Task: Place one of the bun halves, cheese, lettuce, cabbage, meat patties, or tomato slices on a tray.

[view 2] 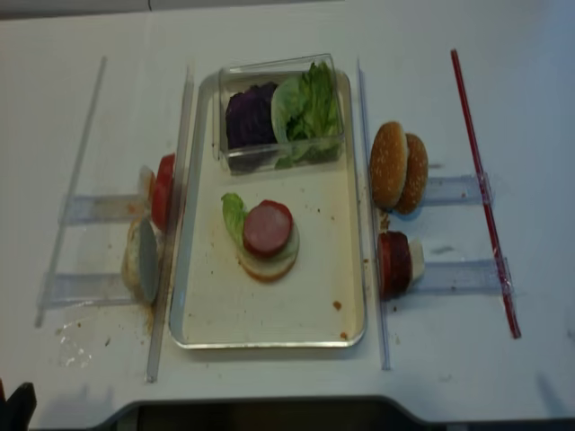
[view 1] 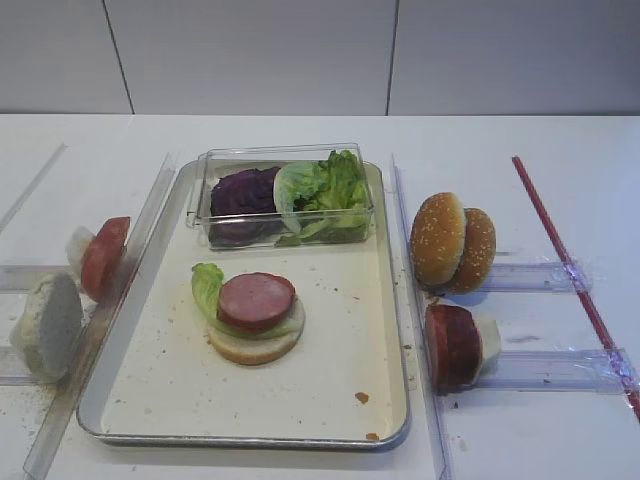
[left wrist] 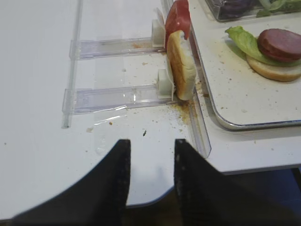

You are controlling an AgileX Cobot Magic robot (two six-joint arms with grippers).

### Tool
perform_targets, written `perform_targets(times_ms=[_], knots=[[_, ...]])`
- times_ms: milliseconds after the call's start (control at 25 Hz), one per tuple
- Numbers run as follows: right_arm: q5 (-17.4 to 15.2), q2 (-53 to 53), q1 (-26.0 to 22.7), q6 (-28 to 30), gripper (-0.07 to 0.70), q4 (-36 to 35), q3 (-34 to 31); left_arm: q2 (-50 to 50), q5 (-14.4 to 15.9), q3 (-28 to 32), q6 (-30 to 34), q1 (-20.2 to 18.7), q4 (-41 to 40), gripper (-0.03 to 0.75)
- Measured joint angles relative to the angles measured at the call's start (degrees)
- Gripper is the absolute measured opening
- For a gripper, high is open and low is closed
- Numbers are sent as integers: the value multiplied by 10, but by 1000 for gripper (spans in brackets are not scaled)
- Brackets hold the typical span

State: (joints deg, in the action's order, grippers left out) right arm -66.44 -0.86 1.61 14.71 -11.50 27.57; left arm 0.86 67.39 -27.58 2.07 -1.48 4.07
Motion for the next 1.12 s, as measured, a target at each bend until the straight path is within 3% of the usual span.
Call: perform_targets(times_ms=[1120], knots=[[2, 0, 0, -4, 487, -4, -7, 0, 0, 0, 0, 0, -1, 223]])
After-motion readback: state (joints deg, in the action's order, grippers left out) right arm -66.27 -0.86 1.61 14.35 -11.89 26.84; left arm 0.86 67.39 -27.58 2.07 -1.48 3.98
